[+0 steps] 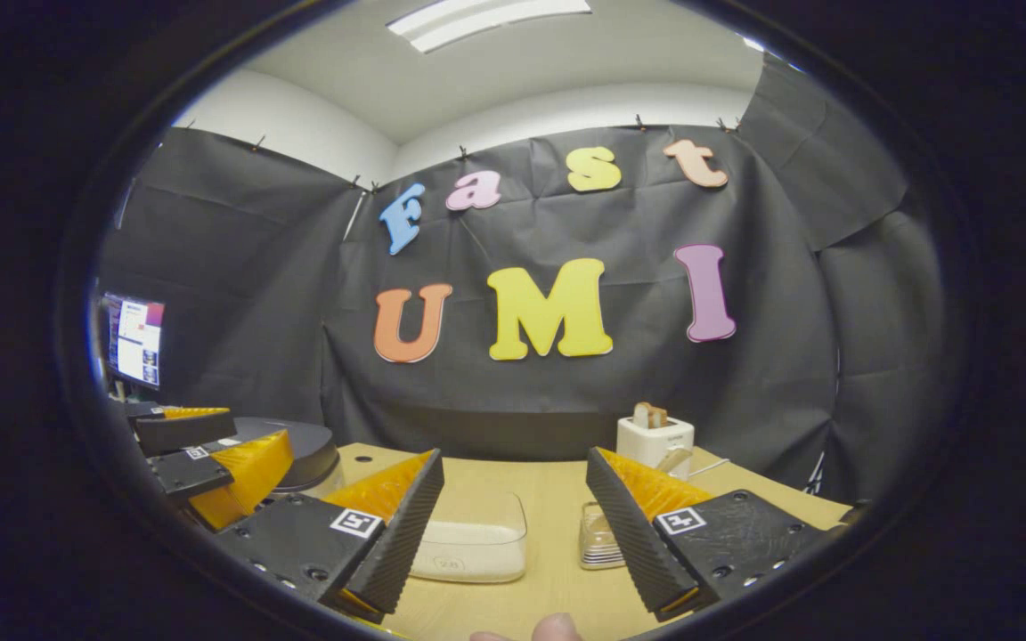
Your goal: Close the left gripper, press the button to open the rice cooker; take a wooden spoon from the chopstick holder with the right hand, scoop a spoonful of rice and pour it into the rice cooker, then put the wooden spoon back into the chopstick holder.
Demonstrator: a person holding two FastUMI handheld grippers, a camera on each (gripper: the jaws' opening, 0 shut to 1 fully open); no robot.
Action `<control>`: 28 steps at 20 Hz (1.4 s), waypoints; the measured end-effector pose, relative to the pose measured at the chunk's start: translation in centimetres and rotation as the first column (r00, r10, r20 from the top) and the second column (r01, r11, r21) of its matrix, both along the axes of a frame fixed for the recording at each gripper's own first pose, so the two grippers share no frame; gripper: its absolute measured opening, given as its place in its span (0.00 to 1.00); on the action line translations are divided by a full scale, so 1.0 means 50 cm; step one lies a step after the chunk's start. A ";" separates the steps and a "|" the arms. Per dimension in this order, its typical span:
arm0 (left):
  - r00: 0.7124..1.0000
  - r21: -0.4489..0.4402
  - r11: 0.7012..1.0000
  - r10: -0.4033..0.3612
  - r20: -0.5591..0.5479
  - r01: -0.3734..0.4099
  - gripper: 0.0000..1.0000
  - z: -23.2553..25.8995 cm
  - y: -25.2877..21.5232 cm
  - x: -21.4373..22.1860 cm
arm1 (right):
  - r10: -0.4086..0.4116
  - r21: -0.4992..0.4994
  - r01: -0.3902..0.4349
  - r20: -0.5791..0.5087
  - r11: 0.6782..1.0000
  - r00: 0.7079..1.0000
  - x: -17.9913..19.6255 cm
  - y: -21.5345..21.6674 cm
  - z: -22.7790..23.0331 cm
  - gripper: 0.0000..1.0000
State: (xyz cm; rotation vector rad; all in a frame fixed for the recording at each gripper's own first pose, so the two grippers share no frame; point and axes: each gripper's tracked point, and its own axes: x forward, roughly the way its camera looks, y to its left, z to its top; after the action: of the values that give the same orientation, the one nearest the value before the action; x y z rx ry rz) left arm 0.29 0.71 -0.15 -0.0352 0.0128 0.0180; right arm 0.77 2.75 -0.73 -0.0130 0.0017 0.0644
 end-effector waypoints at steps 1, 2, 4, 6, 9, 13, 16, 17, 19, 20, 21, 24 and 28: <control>1.000 -0.002 1.000 0.001 0.002 -0.001 0.98 -0.001 -0.001 0.003 | 0.009 0.001 -0.009 -0.005 1.000 1.000 0.001 0.003 -0.004 0.95; 1.000 -0.006 1.000 -0.003 -0.009 0.003 0.98 -0.006 -0.005 0.003 | 0.012 0.006 -0.012 -0.007 1.000 1.000 0.002 0.003 -0.006 0.95; 1.000 -0.015 1.000 -0.011 -0.016 0.011 0.98 -0.010 -0.010 0.003 | 0.018 0.024 -0.017 -0.013 1.000 1.000 0.006 0.003 -0.011 0.95; 1.000 -0.010 1.000 -0.008 -0.020 0.008 0.97 -0.014 -0.009 0.004 | 0.015 0.022 -0.015 -0.014 1.000 1.000 0.009 -0.001 -0.012 0.96; 1.000 -0.012 1.000 -0.004 -0.026 0.003 0.98 -0.018 -0.010 0.008 | 0.007 0.026 -0.006 -0.016 1.000 1.000 0.007 -0.014 -0.014 0.96; 0.999 -0.019 1.000 0.000 -0.038 0.000 0.98 -0.033 -0.020 0.015 | -0.019 0.011 0.019 -0.012 1.000 1.000 0.006 -0.042 -0.021 0.95; 0.997 -0.039 0.999 0.013 -0.072 -0.016 0.98 -0.049 -0.024 0.015 | -0.012 -0.002 0.012 -0.019 1.000 1.000 0.016 -0.053 -0.029 0.96; 0.997 -0.042 0.999 0.024 -0.076 -0.027 0.98 -0.050 -0.023 0.013 | -0.005 -0.007 0.005 -0.022 1.000 1.000 0.021 -0.056 -0.032 0.96; 0.995 -0.027 0.997 0.067 -0.079 -0.070 0.98 -0.048 -0.015 0.015 | 0.018 0.001 -0.018 -0.038 1.000 0.999 0.033 -0.059 -0.045 0.95; 0.993 -0.017 0.996 0.087 -0.078 -0.089 0.98 -0.045 -0.010 0.016 | 0.037 0.010 -0.037 -0.052 0.999 0.998 0.040 -0.055 -0.052 0.93; 0.990 -0.010 0.993 0.113 -0.083 -0.114 0.98 -0.045 -0.003 0.016 | 0.052 0.018 -0.051 -0.067 0.999 0.996 0.046 -0.056 -0.059 0.92; 0.975 -0.019 0.980 0.193 -0.106 -0.196 0.97 -0.045 0.037 0.019 | 0.089 0.033 -0.086 -0.090 0.996 0.992 0.059 -0.058 -0.070 0.92; 0.952 -0.023 0.968 0.240 -0.187 -0.249 0.98 -0.059 0.101 0.024 | 0.108 0.037 -0.106 -0.077 0.994 0.991 0.067 -0.077 -0.071 0.96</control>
State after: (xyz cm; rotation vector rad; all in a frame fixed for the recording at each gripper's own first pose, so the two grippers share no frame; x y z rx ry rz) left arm 1.51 5.74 -3.12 -0.0813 0.1934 0.2695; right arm 4.12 -1.12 -4.30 0.0223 0.0788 0.1723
